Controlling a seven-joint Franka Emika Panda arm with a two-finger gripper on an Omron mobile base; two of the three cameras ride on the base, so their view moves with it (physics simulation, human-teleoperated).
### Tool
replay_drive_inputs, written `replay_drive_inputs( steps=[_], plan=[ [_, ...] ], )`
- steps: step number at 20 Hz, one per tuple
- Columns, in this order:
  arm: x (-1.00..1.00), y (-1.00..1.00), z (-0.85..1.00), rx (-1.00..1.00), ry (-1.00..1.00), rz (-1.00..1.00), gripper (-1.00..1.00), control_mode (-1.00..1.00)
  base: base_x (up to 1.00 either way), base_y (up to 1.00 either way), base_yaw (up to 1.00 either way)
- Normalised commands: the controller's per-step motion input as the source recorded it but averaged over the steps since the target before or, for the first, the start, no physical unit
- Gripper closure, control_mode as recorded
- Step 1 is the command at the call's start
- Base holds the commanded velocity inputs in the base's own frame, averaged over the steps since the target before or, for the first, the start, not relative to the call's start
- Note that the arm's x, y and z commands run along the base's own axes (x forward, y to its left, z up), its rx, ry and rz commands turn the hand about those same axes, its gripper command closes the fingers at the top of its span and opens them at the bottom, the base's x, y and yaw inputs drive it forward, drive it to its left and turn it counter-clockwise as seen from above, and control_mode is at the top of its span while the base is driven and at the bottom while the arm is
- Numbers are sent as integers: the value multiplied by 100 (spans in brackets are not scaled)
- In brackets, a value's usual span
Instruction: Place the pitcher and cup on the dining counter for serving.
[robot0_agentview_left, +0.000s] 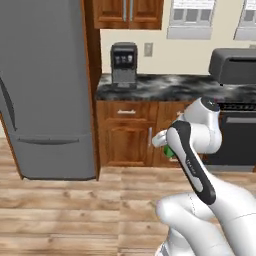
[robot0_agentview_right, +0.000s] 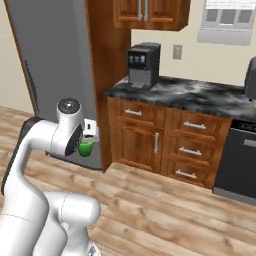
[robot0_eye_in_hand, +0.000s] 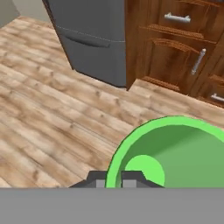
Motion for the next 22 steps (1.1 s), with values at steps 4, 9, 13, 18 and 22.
replay_drive_inputs(
  steps=[4, 9, 13, 18, 22],
  plan=[
    [0, 0, 0, 0, 0, 0, 100, 100, 100, 71, 45],
    [0, 0, 0, 0, 0, 0, 100, 100, 96, 40, 56],
    [0, 0, 0, 0, 0, 0, 100, 100, 75, 15, 73],
    [0, 0, 0, 0, 0, 0, 100, 100, 74, 9, 75],
    [0, 0, 0, 0, 0, 0, 100, 100, 66, 4, 78]
  ],
)
